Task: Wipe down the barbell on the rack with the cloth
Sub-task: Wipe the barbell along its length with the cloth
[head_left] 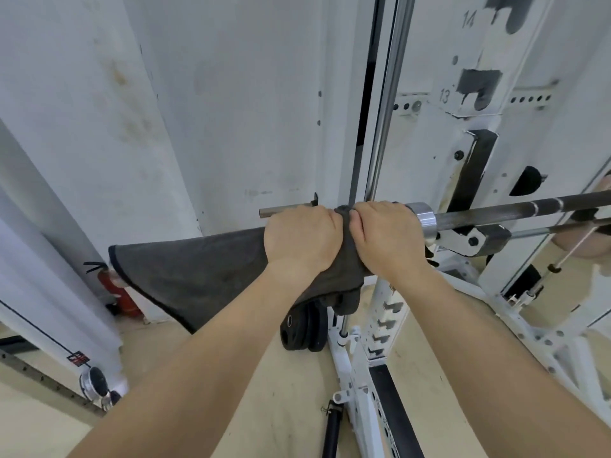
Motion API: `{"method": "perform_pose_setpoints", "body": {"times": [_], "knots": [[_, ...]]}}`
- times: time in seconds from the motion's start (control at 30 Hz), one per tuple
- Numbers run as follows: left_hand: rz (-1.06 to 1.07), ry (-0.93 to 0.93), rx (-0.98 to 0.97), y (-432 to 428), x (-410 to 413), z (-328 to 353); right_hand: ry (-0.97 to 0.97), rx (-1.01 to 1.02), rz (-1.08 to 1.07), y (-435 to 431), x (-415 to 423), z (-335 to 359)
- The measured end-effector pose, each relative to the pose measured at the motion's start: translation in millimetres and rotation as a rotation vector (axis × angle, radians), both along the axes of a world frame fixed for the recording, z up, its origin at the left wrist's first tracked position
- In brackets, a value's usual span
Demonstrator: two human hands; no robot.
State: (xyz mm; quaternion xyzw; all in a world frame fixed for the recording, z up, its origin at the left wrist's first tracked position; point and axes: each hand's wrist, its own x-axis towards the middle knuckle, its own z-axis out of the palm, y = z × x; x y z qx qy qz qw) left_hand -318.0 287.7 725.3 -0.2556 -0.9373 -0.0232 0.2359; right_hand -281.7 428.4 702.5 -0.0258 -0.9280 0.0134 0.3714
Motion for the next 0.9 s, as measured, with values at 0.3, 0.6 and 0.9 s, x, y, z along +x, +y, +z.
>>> {"method": "perform_pose_setpoints", "body": {"times": [0.3,0.6,0.9], "knots": [[-0.063,0.186,0.09,6.9,9.9,-17.9,0.202,-0.711,-0.04,-1.3,63.6,-2.4],[-0.237,0.154,0.173,72.0,13.6,-8.1,0.339,-0.83,-0.289,15.3,105.9,29.8],[-0.181,0.054,0.113,65.8,11.9,-5.2,0.315,-0.442,-0.091,38.0,19.6,23.3]]}}
